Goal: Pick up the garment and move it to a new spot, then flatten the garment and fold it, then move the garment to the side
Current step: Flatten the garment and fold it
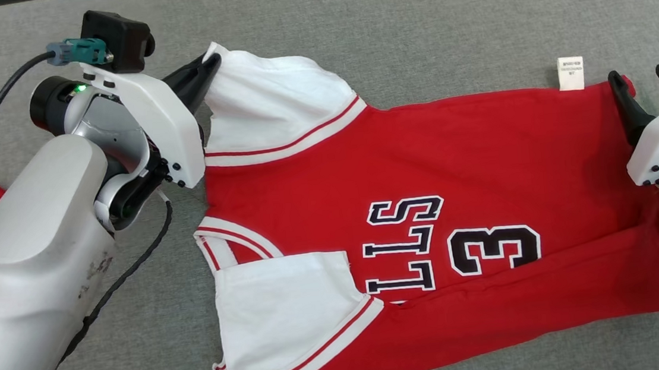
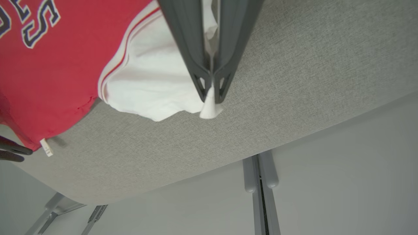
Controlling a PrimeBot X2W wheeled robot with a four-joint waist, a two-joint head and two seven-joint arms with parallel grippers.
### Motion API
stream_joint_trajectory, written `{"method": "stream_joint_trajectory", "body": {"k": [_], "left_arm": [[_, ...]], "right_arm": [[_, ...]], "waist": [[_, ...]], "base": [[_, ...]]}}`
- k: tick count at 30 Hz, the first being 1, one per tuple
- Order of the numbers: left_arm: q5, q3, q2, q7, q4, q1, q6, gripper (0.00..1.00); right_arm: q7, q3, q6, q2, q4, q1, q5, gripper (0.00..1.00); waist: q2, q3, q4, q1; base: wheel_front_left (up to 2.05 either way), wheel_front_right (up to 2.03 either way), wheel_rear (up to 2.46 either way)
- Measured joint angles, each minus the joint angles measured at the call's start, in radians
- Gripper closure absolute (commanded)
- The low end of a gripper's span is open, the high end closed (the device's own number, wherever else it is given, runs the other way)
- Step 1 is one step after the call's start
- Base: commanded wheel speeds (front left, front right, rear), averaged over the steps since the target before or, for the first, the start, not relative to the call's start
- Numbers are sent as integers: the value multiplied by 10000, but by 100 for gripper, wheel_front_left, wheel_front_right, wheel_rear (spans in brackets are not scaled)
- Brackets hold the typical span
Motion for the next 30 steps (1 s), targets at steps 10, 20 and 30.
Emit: {"method": "stream_joint_trajectory", "body": {"k": [10, 20, 30], "left_arm": [[-136, -102, 67, -155, -600, 244, 0, 100], [-182, -107, 132, -153, -819, 251, 84, 100], [-15, -81, 221, -573, -491, 274, 305, 100]], "right_arm": [[502, 217, 0, -430, 798, -114, 376, 0], [744, 564, -4, -491, 1319, -484, 612, 64], [221, 1078, 12, -648, 1289, -563, 844, 100]], "waist": [[0, -128, 566, 0], [0, 106, 683, 0], [0, -114, 572, 0]], "base": [[0, 0, 0], [0, 0, 0], [0, 0, 0]]}}
